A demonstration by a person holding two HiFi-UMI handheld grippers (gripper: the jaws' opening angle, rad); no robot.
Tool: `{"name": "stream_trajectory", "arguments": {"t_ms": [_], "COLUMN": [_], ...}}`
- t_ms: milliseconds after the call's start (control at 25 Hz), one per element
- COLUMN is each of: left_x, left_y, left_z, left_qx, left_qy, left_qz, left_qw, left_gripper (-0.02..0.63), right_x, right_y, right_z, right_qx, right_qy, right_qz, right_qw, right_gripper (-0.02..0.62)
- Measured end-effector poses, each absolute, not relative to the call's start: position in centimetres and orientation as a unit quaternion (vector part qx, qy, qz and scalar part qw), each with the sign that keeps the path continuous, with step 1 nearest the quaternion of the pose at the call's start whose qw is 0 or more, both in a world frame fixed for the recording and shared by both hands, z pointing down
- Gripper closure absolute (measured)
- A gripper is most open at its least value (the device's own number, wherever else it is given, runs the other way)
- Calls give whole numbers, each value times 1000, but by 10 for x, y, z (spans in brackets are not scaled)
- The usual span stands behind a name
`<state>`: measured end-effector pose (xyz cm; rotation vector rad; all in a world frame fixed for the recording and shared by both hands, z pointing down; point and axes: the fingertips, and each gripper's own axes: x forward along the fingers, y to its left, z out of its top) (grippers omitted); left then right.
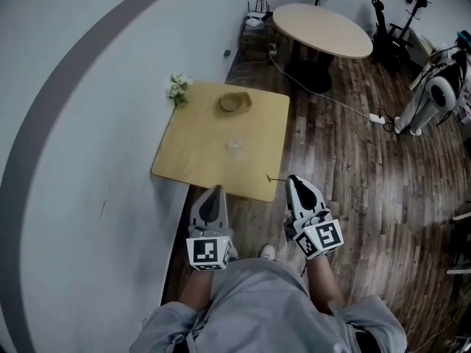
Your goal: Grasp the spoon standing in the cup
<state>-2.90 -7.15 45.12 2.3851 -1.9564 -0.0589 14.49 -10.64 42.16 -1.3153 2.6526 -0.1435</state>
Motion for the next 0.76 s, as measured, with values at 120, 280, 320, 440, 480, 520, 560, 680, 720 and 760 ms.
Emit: {"name": "stream_trajectory", "arguments": {"t_ms": [120, 280, 320, 440, 480, 520, 560, 680, 720, 760], "left_x": [-22, -21, -21, -24, -24, -24, -24, -23, -22, -21], "left_y": [-68, -64, -63, -61, -61, -61, -61, -63, -64, -65], "left_z": [451, 449, 449, 449, 449, 449, 449, 448, 448, 448], "left_qx": [773, 768, 767, 765, 764, 764, 764, 765, 765, 765], "left_qy": [-634, -640, -641, -644, -644, -644, -644, -644, -643, -643], "left_qz": [-14, -10, -10, -9, -9, -9, -9, -10, -10, -11], "left_qw": [26, 25, 25, 25, 25, 25, 25, 25, 24, 24], "left_gripper": [604, 604, 604, 604, 604, 604, 604, 604, 604, 604], "right_x": [150, 155, 156, 158, 158, 159, 159, 161, 162, 162], "right_y": [-104, -101, -101, -101, -101, -101, -102, -103, -104, -105], "right_z": [422, 424, 424, 425, 425, 425, 425, 425, 425, 425], "right_qx": [-440, -440, -441, -443, -444, -444, -444, -445, -445, -445], "right_qy": [892, 893, 892, 891, 891, 891, 890, 890, 890, 890], "right_qz": [-45, -47, -47, -48, -48, -48, -47, -47, -46, -46], "right_qw": [89, 88, 88, 87, 87, 86, 86, 84, 83, 83], "right_gripper": [595, 595, 595, 595, 595, 595, 595, 595, 595, 595]}}
